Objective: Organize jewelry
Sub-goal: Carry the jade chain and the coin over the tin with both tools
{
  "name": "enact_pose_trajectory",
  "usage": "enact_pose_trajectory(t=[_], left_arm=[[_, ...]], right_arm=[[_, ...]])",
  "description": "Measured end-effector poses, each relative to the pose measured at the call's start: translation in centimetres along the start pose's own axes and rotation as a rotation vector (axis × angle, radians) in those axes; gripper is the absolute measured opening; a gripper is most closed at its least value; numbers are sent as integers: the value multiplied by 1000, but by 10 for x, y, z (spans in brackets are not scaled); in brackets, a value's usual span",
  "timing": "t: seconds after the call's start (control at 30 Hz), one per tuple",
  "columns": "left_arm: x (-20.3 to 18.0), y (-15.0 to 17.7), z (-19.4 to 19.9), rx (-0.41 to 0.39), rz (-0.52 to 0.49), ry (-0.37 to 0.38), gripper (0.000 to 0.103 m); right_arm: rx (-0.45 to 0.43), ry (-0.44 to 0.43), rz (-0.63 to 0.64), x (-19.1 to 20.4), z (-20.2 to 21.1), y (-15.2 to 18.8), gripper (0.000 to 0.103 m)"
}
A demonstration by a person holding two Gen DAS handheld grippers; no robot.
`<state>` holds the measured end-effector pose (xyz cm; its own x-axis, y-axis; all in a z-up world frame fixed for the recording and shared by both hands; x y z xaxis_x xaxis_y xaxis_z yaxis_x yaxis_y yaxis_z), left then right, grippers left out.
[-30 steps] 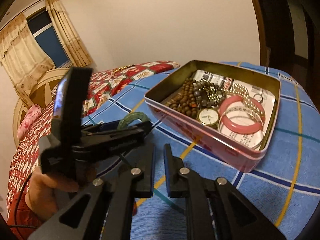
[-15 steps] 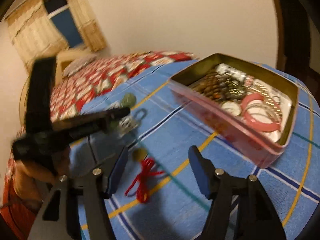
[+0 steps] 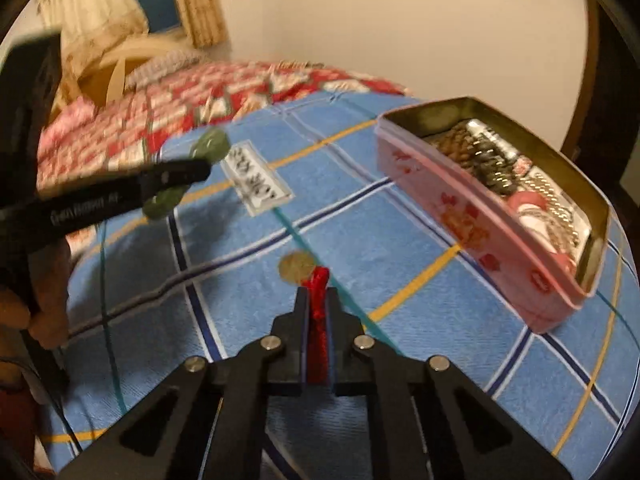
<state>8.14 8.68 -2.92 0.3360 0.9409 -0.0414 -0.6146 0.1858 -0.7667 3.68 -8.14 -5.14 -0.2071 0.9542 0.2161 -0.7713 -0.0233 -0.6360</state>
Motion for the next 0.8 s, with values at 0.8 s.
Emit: enact_pose_trajectory(t=[0.8], left_arm=[[-102, -80, -8, -138, -161, 175, 17]], right_arm=[[-380, -95, -240, -88, 100, -100, 10]])
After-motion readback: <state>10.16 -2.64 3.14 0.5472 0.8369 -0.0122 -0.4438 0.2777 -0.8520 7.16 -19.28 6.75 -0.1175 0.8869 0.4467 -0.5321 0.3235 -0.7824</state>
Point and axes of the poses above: each gripper's, at about its wrist camera, not at the fingertips, and z roughly against the way its jaws point, x to its left, y to its underside, the point moved 1 cm from there along -z, roughly the way its jaws point, and after that the axes turned 12 degrees about -z, right-handed, at the moved point
